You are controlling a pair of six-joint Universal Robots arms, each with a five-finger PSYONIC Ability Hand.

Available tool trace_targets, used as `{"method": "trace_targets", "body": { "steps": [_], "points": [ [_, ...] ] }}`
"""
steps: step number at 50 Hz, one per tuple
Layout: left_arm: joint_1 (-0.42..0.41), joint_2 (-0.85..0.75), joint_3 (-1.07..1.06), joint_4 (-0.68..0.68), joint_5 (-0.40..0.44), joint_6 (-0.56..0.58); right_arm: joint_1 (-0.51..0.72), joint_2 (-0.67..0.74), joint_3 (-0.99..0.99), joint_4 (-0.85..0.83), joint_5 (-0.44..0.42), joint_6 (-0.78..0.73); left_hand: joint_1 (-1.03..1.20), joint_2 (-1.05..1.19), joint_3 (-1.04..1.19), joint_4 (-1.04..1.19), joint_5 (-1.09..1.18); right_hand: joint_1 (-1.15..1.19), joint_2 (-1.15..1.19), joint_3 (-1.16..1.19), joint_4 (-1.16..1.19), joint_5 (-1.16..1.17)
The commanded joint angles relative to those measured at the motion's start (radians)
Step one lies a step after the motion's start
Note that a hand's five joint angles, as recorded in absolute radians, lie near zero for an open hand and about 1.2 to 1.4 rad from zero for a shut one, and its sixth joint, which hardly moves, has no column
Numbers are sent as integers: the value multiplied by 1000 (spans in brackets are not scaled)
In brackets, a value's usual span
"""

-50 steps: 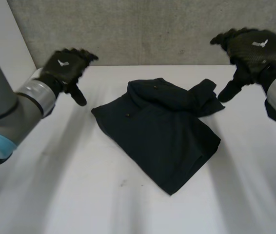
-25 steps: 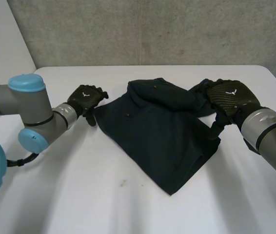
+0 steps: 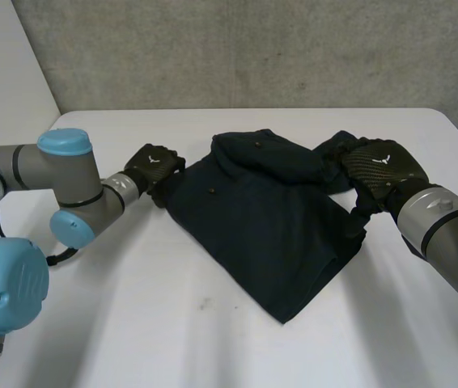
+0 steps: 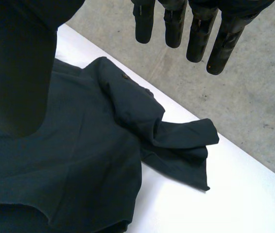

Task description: Fold the shorts.

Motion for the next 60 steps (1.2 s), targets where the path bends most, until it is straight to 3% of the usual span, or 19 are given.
{"method": "trace_targets", "body": {
  "steps": [1,7,18,27,34,40,46,54,60],
  "points": [
    [-10,-28,41,-6,10,0,1,16,2,-2,0,-1,154,144,145,141,146,22,-39,-32,-70,-63],
    [-17,-46,73,-17,11,0,1,38,0,-3,0,-3,324,314,315,311,317,22,-39,-32,-70,-63],
    [-28,-86,130,-39,37,-8,-1,44,0,-2,0,-3,899,889,890,886,891,22,-39,-32,-70,-63],
    [-28,-72,136,-39,-21,-8,-1,43,0,-2,0,-3,900,889,890,886,892,22,-39,-32,-70,-63],
    [-8,115,55,-16,-188,-74,1,39,2,-2,0,-3,900,889,890,886,892,22,-39,-32,-70,-63],
    [55,392,-162,160,-214,-251,2,36,5,0,-2,-1,900,889,890,886,892,22,-39,-32,-70,-63],
    [130,600,-273,316,-254,-318,1,29,8,0,-2,-1,900,889,890,886,892,22,-39,-32,-70,-63],
    [122,689,-275,328,-198,-379,2,29,6,0,2,0,900,889,890,886,892,22,-39,-32,-70,-63],
    [-42,660,-315,313,-36,-433,1,21,9,0,14,0,900,889,890,886,892,22,-39,-32,-70,-63]
  ]
}}
